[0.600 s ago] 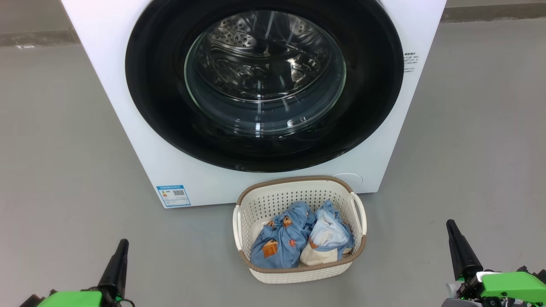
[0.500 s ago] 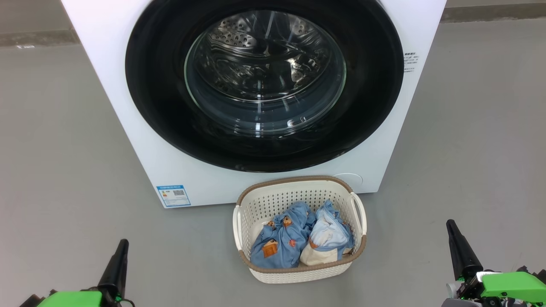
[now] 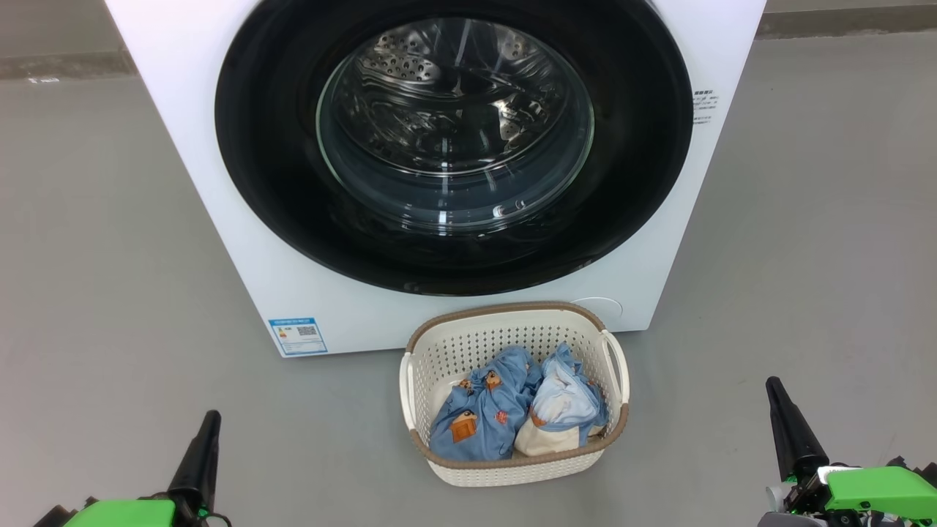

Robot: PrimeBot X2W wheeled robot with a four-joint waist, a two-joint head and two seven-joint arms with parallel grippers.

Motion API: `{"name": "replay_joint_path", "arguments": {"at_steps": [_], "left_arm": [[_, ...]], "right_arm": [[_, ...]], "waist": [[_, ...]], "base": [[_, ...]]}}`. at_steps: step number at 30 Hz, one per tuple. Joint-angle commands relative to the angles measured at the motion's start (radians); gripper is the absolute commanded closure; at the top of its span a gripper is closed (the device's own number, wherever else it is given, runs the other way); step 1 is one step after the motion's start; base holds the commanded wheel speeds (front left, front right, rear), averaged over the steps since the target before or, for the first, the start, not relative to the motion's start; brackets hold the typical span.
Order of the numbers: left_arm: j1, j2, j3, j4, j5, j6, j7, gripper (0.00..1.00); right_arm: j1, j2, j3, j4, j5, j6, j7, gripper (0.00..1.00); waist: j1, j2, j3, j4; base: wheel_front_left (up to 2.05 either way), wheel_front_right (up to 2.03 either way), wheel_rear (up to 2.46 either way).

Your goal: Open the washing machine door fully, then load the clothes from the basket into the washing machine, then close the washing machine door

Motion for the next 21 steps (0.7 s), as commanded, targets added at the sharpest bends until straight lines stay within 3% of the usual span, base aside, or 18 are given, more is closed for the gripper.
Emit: {"name": "replay_joint_path", "arguments": {"at_steps": [1, 21], "left_arm": [[-0.042, 0.018, 0.030, -0.019, 0.012, -0.003, -0.001, 1.00], [-0.042, 0.018, 0.030, -0.019, 0.012, -0.003, -0.001, 1.00]], "right_arm": [[-0.046, -0.004, 0.023, -0.025, -0.004, 0.002, 0.008, 1.00], [-0.046, -0.004, 0.023, -0.025, -0.004, 0.002, 0.008, 1.00]], "waist": [[0.0000, -0.0001, 0.000, 0.000], [0.0000, -0.0001, 0.000, 0.000]], "base": [[0.00, 0.00, 0.00], [0.00, 0.00, 0.00]]}}
